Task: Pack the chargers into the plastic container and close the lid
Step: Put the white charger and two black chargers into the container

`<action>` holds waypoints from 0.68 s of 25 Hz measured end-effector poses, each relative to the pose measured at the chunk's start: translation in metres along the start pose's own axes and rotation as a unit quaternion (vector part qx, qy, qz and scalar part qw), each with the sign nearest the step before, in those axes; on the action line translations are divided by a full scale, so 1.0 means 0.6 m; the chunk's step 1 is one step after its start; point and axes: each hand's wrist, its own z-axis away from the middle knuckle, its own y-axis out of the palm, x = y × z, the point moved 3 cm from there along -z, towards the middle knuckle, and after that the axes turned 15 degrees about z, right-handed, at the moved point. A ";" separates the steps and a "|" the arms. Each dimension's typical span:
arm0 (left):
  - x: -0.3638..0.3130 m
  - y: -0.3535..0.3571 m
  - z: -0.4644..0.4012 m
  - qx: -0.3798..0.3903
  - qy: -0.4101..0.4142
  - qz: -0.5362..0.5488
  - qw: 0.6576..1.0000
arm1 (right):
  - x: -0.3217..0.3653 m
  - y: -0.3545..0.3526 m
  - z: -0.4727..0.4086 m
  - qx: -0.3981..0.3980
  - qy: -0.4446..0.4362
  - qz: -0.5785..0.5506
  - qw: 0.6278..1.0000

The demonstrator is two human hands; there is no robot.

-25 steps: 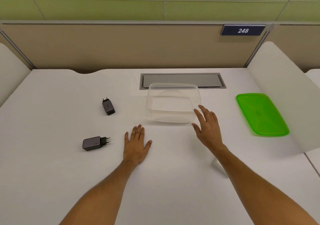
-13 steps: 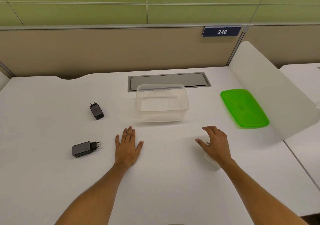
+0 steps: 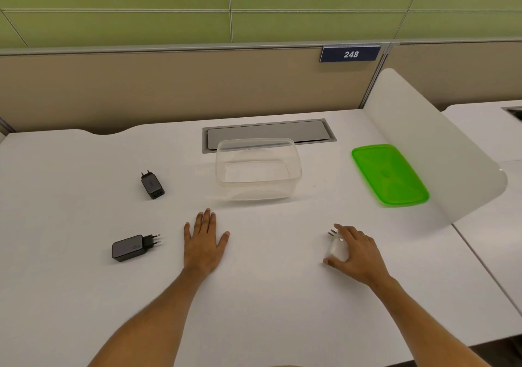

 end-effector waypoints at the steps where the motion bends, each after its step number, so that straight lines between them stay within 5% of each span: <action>1: 0.000 0.000 0.000 -0.001 0.000 0.003 1.000 | -0.001 0.001 0.003 0.000 0.000 0.003 1.000; 17: 0.004 0.005 -0.003 -0.006 -0.003 -0.011 1.000 | 0.071 -0.101 -0.142 -0.109 -0.067 0.074 0.989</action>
